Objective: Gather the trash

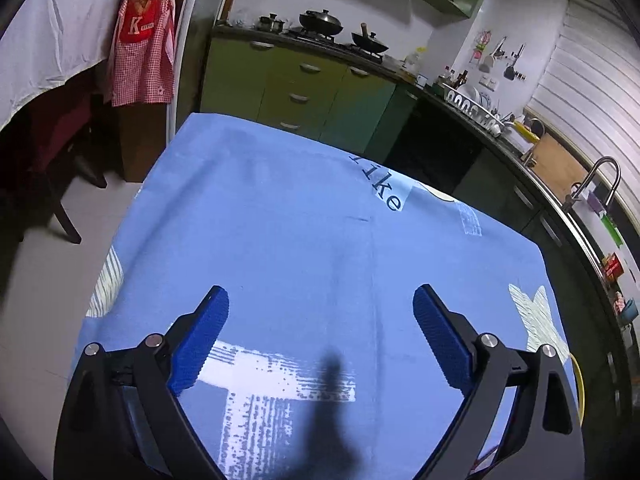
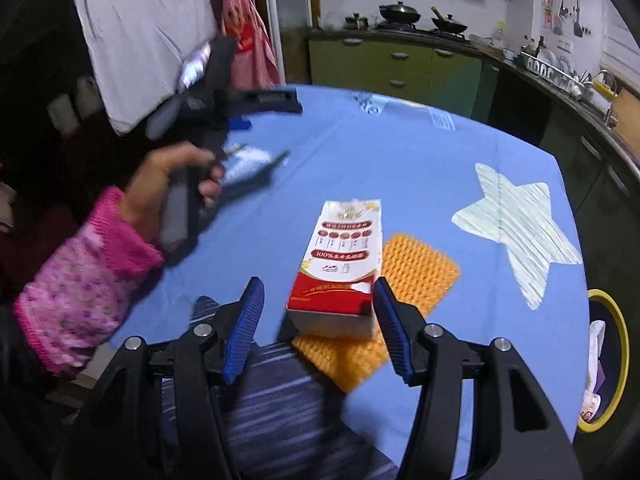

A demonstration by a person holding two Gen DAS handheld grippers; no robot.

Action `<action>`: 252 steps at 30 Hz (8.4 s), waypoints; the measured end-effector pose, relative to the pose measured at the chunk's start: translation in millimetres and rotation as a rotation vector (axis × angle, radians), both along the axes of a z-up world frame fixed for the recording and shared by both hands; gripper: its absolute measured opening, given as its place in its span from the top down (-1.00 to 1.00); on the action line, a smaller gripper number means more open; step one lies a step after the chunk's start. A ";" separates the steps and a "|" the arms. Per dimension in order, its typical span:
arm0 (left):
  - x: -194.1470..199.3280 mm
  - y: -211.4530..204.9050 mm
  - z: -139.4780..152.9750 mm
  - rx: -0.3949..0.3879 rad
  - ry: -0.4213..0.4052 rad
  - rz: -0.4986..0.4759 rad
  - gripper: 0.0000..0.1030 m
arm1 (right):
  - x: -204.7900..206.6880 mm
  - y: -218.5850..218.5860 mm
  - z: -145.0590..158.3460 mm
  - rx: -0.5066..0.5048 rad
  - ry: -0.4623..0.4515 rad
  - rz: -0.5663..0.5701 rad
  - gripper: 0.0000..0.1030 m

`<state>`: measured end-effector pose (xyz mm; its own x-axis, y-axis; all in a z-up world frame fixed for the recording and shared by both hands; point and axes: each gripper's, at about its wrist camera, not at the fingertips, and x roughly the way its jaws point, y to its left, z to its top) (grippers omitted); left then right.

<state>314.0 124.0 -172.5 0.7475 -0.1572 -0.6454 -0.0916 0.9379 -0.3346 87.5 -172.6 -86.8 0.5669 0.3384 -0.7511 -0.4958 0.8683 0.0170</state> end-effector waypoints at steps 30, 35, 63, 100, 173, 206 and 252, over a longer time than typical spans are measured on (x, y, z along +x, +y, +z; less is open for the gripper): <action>-10.6 -32.2 -1.8 0.006 0.025 -0.090 -0.79 | 24.2 4.6 -31.2 -0.074 -0.023 -0.083 -0.17; -10.9 -34.2 -2.0 0.008 0.027 -0.097 -0.79 | 26.8 3.5 -36.8 -0.069 -0.001 -0.073 0.02; -11.3 -48.6 -4.0 0.037 0.032 -0.151 -0.91 | 18.6 -238.8 22.0 0.091 -0.045 -0.614 0.02; -21.8 -100.3 2.2 0.134 0.044 -0.330 -0.91 | -17.7 -312.0 -4.2 0.093 -0.067 -0.893 -0.28; -103.2 -468.4 98.5 0.241 0.150 -1.001 0.62 | -81.6 -367.4 -16.5 0.225 -0.133 -0.941 -0.40; -43.0 -603.4 6.3 0.284 0.301 -0.884 -0.56 | -98.5 -400.5 -30.7 0.285 -0.110 -0.994 -0.40; -307.2 -107.9 148.5 0.199 -0.273 -0.234 -0.91 | -159.6 -209.4 76.8 0.055 -0.348 -0.640 -0.88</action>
<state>6.8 16.2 -24.0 0.8544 -0.2357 -0.4632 0.1992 0.9717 -0.1271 -72.1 -382.0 -10.0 0.8689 -0.1076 -0.4832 0.1244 0.9922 0.0028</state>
